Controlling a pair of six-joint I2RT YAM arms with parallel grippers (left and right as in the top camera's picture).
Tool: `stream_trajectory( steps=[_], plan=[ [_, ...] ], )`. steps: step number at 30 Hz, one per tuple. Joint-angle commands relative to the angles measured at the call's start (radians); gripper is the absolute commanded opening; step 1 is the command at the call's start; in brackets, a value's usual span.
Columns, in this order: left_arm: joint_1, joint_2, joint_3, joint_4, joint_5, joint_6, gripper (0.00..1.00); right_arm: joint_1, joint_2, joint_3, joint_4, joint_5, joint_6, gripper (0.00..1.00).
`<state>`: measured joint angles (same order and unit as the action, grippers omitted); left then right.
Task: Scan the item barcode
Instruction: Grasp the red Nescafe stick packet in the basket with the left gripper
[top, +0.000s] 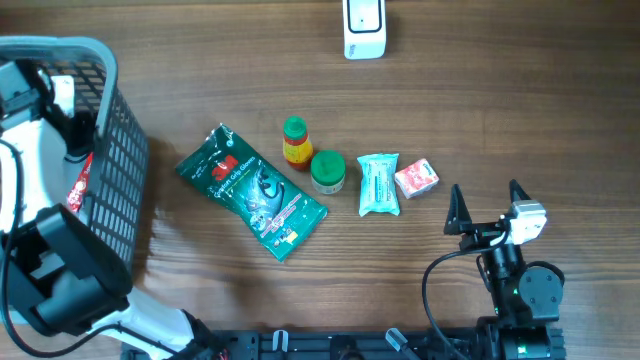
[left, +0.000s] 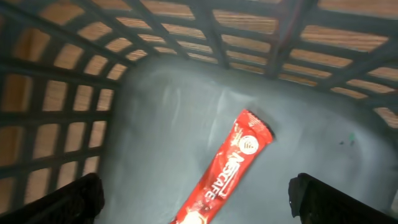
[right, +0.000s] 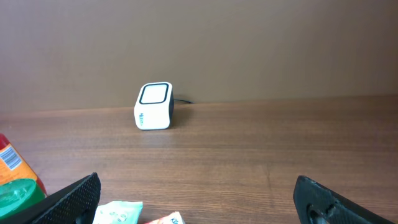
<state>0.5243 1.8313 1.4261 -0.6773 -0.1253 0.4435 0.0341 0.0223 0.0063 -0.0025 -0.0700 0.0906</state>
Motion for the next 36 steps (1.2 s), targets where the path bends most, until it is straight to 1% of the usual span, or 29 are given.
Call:
stream_trajectory(
  steps=[1,3,5,15,16,17,18,19,20,22,24,29,34,36],
  plan=[
    [0.075,0.051,-0.002,-0.039,0.196,0.134,1.00,0.004,0.000,-0.001,0.003,0.010,0.017,1.00],
    [0.099,0.093,-0.002,-0.065,0.196,0.229,1.00,0.004,0.000,-0.001,0.003,0.010,0.017,1.00],
    [0.107,0.137,-0.002,-0.078,0.196,0.282,1.00,0.004,0.000,-0.001,0.003,0.010,0.017,1.00],
    [0.107,0.288,-0.022,-0.121,0.196,0.282,1.00,0.004,0.000,-0.001,0.003,0.010,0.017,1.00],
    [0.107,0.299,-0.040,-0.116,0.196,0.283,0.96,0.004,0.000,-0.001,0.003,0.010,0.017,1.00],
    [0.107,0.307,-0.058,-0.105,0.195,0.283,0.89,0.004,0.000,-0.001,0.003,0.010,0.016,1.00],
    [0.107,0.311,-0.076,-0.094,0.188,0.283,0.70,0.004,0.000,-0.001,0.003,0.010,0.017,1.00],
    [0.107,0.314,-0.099,-0.077,0.165,0.283,0.30,0.004,0.000,-0.001,0.003,0.010,0.017,1.00],
    [0.107,0.314,-0.115,-0.071,0.137,0.282,0.04,0.004,0.000,-0.001,0.003,0.010,0.017,1.00],
    [0.107,0.314,-0.125,-0.077,0.125,0.281,0.04,0.004,0.000,-0.001,0.003,0.010,0.017,1.00],
    [0.105,0.307,-0.120,-0.077,0.124,0.232,0.04,0.004,0.001,-0.001,0.003,0.010,0.016,1.00],
    [0.102,0.231,-0.024,-0.133,0.124,0.145,0.04,0.004,0.001,-0.001,0.003,0.010,0.017,1.00],
    [0.102,0.054,0.105,-0.180,0.124,0.087,0.04,0.004,0.001,-0.001,0.003,0.010,0.017,1.00],
    [0.102,-0.050,0.147,-0.176,0.124,0.034,0.04,0.004,0.001,-0.001,0.003,0.010,0.017,1.00]
  ],
)
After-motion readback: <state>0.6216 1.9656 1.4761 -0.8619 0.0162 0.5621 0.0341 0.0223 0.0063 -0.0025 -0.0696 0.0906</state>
